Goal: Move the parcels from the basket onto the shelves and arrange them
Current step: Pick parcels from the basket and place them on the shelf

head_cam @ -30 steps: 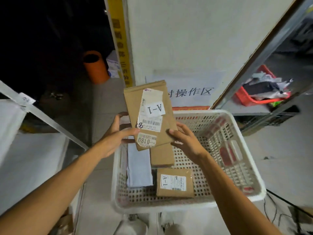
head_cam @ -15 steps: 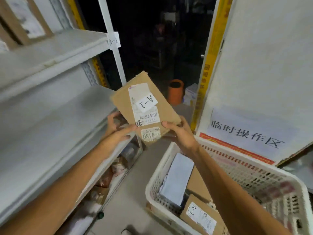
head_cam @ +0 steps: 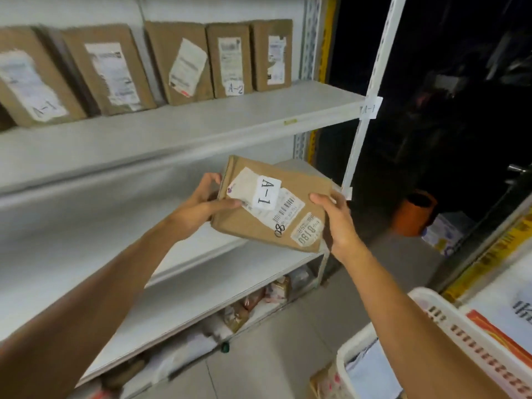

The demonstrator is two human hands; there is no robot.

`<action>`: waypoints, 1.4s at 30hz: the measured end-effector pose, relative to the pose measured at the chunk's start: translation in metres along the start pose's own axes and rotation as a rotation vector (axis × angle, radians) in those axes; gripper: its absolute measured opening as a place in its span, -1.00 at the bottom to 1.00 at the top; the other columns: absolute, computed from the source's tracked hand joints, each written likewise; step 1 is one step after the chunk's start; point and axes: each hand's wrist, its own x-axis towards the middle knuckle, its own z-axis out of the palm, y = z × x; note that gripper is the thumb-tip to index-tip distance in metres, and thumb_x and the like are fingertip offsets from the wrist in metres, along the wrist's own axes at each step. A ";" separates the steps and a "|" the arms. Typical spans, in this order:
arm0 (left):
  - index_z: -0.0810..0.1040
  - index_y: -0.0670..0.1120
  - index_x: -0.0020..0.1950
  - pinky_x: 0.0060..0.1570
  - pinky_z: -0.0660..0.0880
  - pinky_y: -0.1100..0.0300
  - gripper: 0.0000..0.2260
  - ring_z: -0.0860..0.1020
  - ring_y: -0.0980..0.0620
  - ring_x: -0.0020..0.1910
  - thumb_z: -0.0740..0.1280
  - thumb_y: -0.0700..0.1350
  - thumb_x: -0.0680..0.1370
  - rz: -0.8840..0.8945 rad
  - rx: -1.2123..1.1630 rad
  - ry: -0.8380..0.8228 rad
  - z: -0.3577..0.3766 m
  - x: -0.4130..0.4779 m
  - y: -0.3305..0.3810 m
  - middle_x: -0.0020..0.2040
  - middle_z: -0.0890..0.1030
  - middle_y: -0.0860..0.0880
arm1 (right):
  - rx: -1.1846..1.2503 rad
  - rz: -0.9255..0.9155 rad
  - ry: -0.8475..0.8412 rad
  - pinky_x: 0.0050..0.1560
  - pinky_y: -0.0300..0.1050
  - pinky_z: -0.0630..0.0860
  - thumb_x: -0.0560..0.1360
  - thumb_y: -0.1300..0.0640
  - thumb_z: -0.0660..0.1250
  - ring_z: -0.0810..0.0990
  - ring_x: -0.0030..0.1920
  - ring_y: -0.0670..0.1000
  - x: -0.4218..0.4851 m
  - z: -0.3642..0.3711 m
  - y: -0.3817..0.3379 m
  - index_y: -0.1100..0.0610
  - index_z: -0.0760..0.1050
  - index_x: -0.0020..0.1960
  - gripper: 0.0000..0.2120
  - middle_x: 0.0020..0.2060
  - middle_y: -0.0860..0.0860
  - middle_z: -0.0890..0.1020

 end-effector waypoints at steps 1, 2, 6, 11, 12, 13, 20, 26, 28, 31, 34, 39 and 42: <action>0.35 0.14 0.07 -0.19 0.56 0.18 -0.49 0.60 0.07 0.01 0.56 0.04 0.26 -0.010 -0.007 0.006 -0.015 -0.005 -0.002 0.02 0.62 0.09 | -0.009 0.002 -0.009 0.07 0.10 0.58 0.40 0.02 0.48 0.62 0.14 0.10 0.002 0.015 0.001 -0.10 0.39 0.18 -0.58 0.13 0.08 0.61; 0.35 0.22 0.18 -0.09 0.57 0.11 -0.40 0.60 0.01 0.07 0.57 0.02 0.25 -0.016 -0.016 0.023 -0.029 -0.010 -0.003 0.09 0.62 0.03 | -0.022 -0.001 -0.025 0.04 0.08 0.60 0.38 -0.02 0.48 0.63 0.13 0.11 0.004 0.029 0.003 -0.08 0.40 0.16 -0.58 0.12 0.09 0.62; 0.26 0.51 0.30 -0.04 0.53 0.17 -0.14 0.60 0.04 0.07 0.59 -0.14 0.26 0.029 -0.056 0.153 -0.065 -0.024 0.000 0.17 0.60 -0.07 | -0.083 -0.018 -0.154 -0.09 -0.05 0.63 0.35 -0.13 0.41 0.66 0.10 0.03 0.005 0.076 0.011 -0.07 0.44 0.25 -0.50 0.09 0.01 0.67; 0.15 0.47 0.37 0.10 0.55 -0.03 -0.16 0.55 -0.07 0.21 0.51 -0.11 0.32 0.105 -0.172 0.322 -0.088 -0.029 0.004 0.25 0.56 -0.04 | 0.007 0.247 -0.231 0.17 0.35 0.51 0.31 -0.18 0.41 0.53 0.23 0.28 0.004 0.125 0.029 -0.08 0.33 0.34 -0.36 0.30 0.18 0.42; 0.12 0.48 0.37 0.16 0.52 -0.12 -0.13 0.51 -0.09 0.25 0.52 -0.10 0.31 0.112 -0.189 0.328 -0.089 -0.029 0.005 0.30 0.52 -0.05 | 0.093 0.284 -0.269 0.18 0.35 0.50 0.32 -0.17 0.40 0.53 0.23 0.30 0.003 0.137 0.030 -0.08 0.35 0.31 -0.40 0.31 0.24 0.40; 0.09 0.48 0.39 0.18 0.50 -0.17 -0.09 0.48 -0.10 0.28 0.55 -0.10 0.30 0.112 -0.195 0.321 -0.089 -0.029 0.006 0.34 0.47 -0.04 | 0.180 0.288 -0.316 0.19 0.33 0.51 0.35 -0.16 0.39 0.55 0.22 0.30 0.003 0.148 0.030 -0.07 0.38 0.30 -0.44 0.32 0.26 0.42; 0.23 0.03 0.38 -0.12 0.58 0.17 -0.32 0.60 0.09 0.05 0.50 -0.17 0.36 0.240 -0.055 0.406 -0.114 -0.024 0.034 0.21 0.52 -0.05 | 0.292 0.016 -0.351 0.10 0.28 0.57 0.44 -0.07 0.38 0.57 0.23 0.18 0.013 0.188 0.013 -0.03 0.39 0.41 -0.45 0.26 0.13 0.57; 0.18 0.25 0.40 -0.10 0.62 0.08 -0.21 0.61 0.01 0.11 0.50 -0.27 0.38 0.338 -0.039 0.393 -0.131 -0.027 0.059 0.23 0.52 -0.05 | 0.235 -0.148 -0.359 -0.02 0.01 0.61 0.38 -0.06 0.48 0.63 0.17 0.05 0.025 0.199 -0.017 -0.03 0.37 0.38 -0.38 0.18 0.01 0.65; 0.30 0.15 0.43 -0.06 0.61 -0.04 -0.29 0.58 -0.11 0.17 0.48 -0.25 0.39 0.344 -0.086 0.367 -0.131 -0.029 0.062 0.24 0.56 -0.08 | 0.255 -0.134 -0.357 -0.02 -0.01 0.61 0.29 -0.11 0.52 0.65 0.14 0.02 0.031 0.206 -0.026 -0.02 0.33 0.33 -0.31 0.11 -0.02 0.68; 0.49 -0.01 0.30 -0.04 0.59 -0.03 -0.45 0.57 -0.21 0.17 0.52 -0.07 0.33 0.322 -0.121 0.439 -0.128 -0.035 0.060 0.19 0.60 -0.12 | 0.174 -0.188 -0.455 -0.04 -0.11 0.60 0.38 0.06 0.50 0.62 0.16 -0.06 0.038 0.222 -0.033 -0.07 0.33 0.32 -0.42 0.16 -0.04 0.65; 0.49 0.09 0.22 0.10 0.55 0.10 -0.44 0.54 -0.09 0.20 0.53 0.12 0.26 0.272 0.060 0.652 -0.130 -0.049 0.058 0.37 0.42 -0.08 | 0.172 -0.269 -0.501 0.13 -0.05 0.57 0.49 0.29 0.41 0.60 0.21 -0.03 0.039 0.242 -0.033 0.01 0.33 0.44 -0.42 0.21 0.01 0.63; 0.32 0.00 0.37 -0.12 0.55 0.33 -0.41 0.60 0.09 0.10 0.48 0.06 0.42 0.337 0.197 0.760 -0.151 -0.087 0.062 0.20 0.55 0.07 | 0.136 -0.319 -0.530 0.14 -0.12 0.58 0.54 0.19 0.37 0.60 0.18 -0.13 0.027 0.285 -0.022 -0.02 0.42 0.42 -0.54 0.22 -0.05 0.63; 0.12 0.22 0.46 -0.09 0.58 0.26 -0.23 0.60 0.09 0.15 0.48 -0.14 0.41 0.332 0.160 0.702 -0.180 -0.114 0.071 0.24 0.57 0.03 | 0.111 -0.348 -0.557 0.27 0.00 0.52 0.53 0.16 0.39 0.60 0.17 -0.19 0.019 0.315 -0.019 -0.10 0.48 0.31 -0.62 0.16 -0.15 0.65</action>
